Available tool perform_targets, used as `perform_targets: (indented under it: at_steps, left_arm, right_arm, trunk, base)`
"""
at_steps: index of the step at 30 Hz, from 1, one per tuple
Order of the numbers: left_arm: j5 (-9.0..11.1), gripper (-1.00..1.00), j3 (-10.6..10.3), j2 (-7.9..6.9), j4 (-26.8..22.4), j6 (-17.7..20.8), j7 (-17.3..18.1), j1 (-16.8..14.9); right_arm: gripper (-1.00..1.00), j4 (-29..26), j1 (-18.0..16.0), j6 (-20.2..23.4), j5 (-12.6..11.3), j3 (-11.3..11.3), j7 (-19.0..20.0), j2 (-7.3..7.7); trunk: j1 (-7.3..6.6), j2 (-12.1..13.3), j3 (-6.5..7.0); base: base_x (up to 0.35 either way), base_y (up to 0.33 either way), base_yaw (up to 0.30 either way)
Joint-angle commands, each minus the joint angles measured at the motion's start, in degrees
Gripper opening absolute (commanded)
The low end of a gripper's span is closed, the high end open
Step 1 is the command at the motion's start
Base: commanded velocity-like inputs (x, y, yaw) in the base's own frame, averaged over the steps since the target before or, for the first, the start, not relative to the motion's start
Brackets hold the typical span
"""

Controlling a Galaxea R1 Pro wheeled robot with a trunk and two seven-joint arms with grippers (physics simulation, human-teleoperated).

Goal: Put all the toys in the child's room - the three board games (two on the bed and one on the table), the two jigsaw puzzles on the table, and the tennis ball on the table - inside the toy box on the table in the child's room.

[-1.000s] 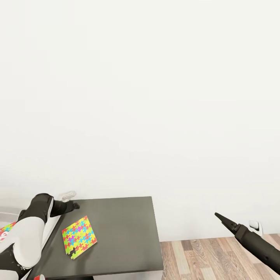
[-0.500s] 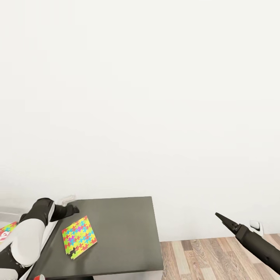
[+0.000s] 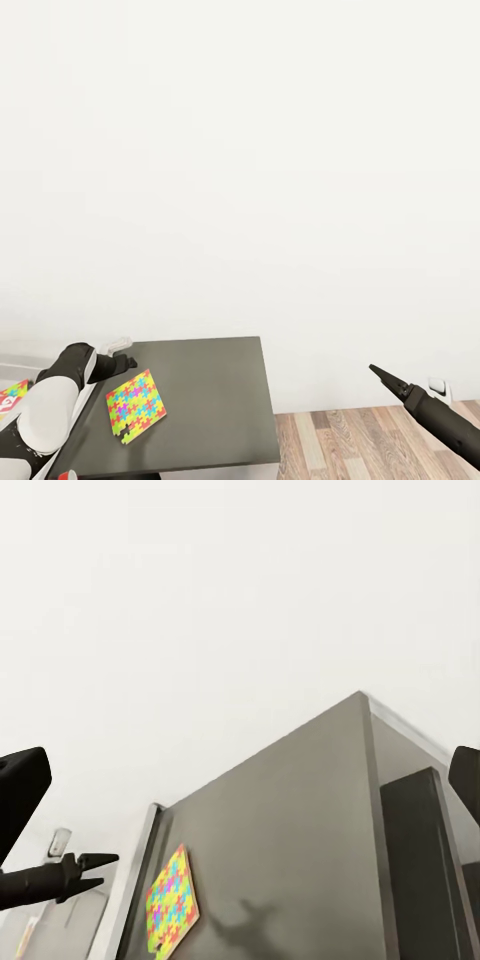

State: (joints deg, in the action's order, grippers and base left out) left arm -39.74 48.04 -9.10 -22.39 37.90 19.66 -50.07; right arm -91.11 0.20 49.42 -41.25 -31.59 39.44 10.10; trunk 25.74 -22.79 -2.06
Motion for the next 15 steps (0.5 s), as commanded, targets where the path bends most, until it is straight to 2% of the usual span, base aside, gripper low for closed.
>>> perform_targets:
  at_steps: [1,12,15]
  left_arm:
    - [-0.6,1.0,0.46,0.04,-0.08,0.12,0.46,-0.07]
    - [-0.51,1.0,0.71,-0.09,-0.02,-0.06,0.88,-0.17]
    - [-0.18,1.0,0.73,-0.56,-0.02,-0.01,1.05,-0.19]
  right_arm:
    - [1.0,-0.03,-0.03,0.32,-0.12,-0.05,0.07,-0.01]
    - [1.0,-0.03,-0.03,0.32,-0.11,-0.05,0.1,-0.07]
    - [1.0,-0.03,-0.03,0.32,-0.13,-0.05,0.11,-0.05]
  trunk:
    - [0.04,-0.13,-0.17]
    - [0.04,-0.13,-0.85]
    - [0.04,-0.13,-1.06]
  base:
    - [0.0,0.0,0.0]
    - [0.0,0.0,0.0]
    - [0.0,0.0,0.0]
